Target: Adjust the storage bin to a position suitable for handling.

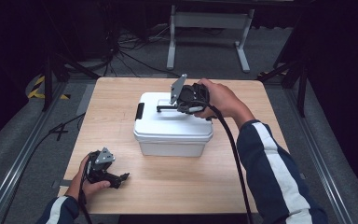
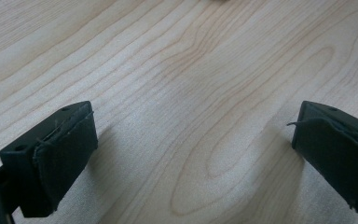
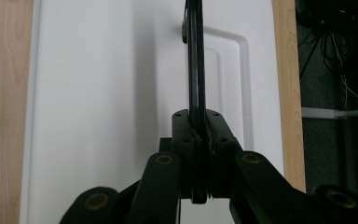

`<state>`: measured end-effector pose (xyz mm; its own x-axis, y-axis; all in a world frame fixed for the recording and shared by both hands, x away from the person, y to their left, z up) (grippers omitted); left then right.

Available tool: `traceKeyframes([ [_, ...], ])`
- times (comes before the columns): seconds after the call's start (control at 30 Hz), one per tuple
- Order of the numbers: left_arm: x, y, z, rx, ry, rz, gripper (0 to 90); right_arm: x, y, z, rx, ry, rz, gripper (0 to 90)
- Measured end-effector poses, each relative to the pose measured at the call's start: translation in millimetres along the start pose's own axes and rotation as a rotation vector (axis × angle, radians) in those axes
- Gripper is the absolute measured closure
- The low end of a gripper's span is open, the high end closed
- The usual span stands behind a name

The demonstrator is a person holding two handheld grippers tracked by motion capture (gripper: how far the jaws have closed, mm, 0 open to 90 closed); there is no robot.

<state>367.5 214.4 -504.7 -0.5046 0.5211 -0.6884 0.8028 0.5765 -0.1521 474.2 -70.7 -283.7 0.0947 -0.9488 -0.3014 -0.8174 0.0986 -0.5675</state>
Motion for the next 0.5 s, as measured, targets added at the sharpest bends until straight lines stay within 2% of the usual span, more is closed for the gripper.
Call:
traceKeyframes([
  [0.23,0.4,-0.1,-0.2,0.001,0.000,-0.002,0.5,0.4,-0.9,-3.6,0.000,-0.004,-0.015,84.8],
  [0.5,2.2,-0.9,-1.4,0.000,-0.004,-0.010,0.5,7.0,-4.4,-9.9,0.005,-0.022,-0.012,84.8],
])
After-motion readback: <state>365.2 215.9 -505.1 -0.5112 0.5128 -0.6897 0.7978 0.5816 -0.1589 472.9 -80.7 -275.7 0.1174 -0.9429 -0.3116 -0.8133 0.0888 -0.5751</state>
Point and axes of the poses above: each handheld gripper's, and its own axes: z roughly forward along the jaws, x roughly out of its underside, y roughly to its left, the point moved 3 cm from there along z, roughly forward along the jaws, and after that the axes turned 11 degrees about x, right-handed, at the moved point
